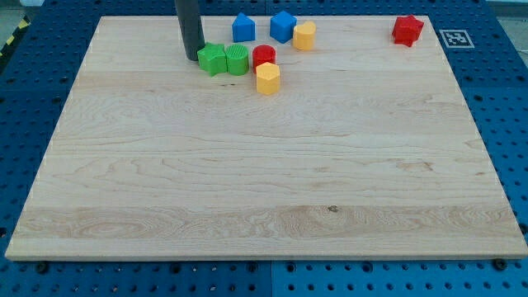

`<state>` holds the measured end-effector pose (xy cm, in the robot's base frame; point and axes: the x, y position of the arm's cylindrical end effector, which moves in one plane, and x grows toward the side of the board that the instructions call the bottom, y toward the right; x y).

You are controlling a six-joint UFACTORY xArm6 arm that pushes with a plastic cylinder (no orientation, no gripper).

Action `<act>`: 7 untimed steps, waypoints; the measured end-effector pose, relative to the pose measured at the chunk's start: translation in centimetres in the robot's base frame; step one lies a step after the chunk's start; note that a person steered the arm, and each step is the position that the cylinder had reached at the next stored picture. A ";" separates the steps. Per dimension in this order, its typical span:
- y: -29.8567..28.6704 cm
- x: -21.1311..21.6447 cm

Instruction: Place your arm to the top left of the blue triangle

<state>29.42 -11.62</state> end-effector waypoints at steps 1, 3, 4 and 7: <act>0.0 0.0; -0.5 -1.9; -0.5 -4.4; -0.5 -6.8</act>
<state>22.60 -12.15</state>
